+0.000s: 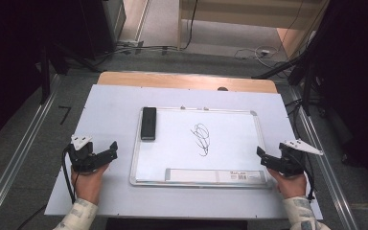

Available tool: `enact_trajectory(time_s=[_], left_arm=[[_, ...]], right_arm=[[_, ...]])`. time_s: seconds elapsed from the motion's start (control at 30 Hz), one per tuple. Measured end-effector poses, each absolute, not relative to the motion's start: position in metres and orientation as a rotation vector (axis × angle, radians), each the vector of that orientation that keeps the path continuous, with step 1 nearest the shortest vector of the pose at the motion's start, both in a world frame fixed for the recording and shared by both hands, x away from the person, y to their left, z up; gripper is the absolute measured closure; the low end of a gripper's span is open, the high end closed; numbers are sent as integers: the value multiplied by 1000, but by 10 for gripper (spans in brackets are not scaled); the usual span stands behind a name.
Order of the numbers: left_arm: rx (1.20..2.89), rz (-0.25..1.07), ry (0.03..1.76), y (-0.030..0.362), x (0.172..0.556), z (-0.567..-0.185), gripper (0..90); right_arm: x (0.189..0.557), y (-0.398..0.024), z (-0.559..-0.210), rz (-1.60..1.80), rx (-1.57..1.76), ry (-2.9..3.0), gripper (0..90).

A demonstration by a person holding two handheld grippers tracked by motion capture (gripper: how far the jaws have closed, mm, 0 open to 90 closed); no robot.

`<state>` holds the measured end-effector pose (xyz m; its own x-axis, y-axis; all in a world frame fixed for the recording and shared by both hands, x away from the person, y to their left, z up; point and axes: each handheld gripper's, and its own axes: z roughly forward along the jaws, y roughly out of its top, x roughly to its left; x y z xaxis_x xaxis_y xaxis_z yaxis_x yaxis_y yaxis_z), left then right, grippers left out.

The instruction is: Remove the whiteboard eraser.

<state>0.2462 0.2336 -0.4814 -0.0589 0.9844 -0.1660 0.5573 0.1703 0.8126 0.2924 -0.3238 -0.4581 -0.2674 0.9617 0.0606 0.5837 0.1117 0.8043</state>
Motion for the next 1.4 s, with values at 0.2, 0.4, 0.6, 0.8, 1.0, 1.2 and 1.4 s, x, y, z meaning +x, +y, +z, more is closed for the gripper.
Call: enact_trajectory(time_s=[0.2,0.4,0.6,0.8,1.0,1.2,1.4], left_arm=[[1476,733,1711,233,245,-480,74],[1467,724,1710,232,245,-479,74],[1468,714,1692,226,248,-476,81],[1478,724,1685,224,252,-471,87],[1478,756,1654,215,258,-461,87],[1511,756,1624,201,269,-456,87],[1527,730,1605,186,280,-451,96]], right_arm=[[293,-323,-458,1025,1497,1909,99],[293,-323,-458,1025,1497,1910,100],[293,-322,-458,1023,1496,1914,101],[294,-322,-458,1024,1496,1914,101],[294,-322,-458,1024,1499,1913,101],[294,-321,-457,1029,1502,1911,101],[294,-322,-457,1031,1500,1911,101]])
